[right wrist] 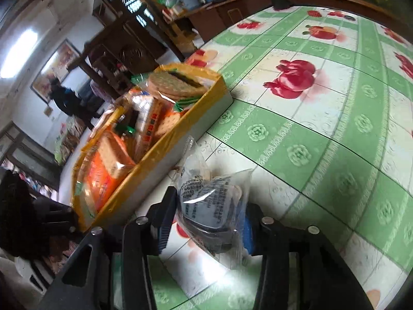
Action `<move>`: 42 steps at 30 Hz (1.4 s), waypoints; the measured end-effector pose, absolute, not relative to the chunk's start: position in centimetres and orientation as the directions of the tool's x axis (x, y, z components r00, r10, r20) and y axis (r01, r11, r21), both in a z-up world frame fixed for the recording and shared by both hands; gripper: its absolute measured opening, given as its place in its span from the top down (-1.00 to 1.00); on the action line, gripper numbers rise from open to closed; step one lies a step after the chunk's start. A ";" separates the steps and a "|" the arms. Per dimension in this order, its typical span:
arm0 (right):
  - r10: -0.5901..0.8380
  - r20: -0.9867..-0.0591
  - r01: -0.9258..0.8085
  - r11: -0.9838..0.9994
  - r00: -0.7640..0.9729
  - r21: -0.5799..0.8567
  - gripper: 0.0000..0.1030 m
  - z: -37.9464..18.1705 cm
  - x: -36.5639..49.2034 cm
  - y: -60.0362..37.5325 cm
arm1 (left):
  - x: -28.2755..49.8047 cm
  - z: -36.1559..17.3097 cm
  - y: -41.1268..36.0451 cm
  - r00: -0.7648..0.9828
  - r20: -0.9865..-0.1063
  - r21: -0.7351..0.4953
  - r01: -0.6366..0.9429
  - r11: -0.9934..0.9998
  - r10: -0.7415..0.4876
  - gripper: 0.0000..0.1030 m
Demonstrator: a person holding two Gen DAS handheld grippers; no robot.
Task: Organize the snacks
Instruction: 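Carry the clear bag with the right gripper while the left carries the green pack over the box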
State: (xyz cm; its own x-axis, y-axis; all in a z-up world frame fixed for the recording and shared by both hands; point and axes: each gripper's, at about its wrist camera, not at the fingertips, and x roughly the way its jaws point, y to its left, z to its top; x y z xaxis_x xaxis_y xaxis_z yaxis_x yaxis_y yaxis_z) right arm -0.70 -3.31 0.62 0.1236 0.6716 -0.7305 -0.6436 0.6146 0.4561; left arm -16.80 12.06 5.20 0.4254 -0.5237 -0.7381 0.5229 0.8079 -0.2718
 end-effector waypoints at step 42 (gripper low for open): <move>0.280 -0.942 -0.873 0.487 0.185 -0.027 -0.26 -0.2 -3.6 -0.9 | -17.2 4.9 7.9 0.309 -0.903 -0.005 0.691 0.723 -0.300 -0.36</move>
State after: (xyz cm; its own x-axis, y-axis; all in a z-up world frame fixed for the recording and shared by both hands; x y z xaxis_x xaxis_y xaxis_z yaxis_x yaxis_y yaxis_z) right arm -3.55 -0.87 -0.16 0.1854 0.2796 -0.9420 -0.8728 0.4873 -0.0272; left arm -17.25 7.91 4.92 0.3086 -0.3004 -0.9025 0.6906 0.7232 -0.0046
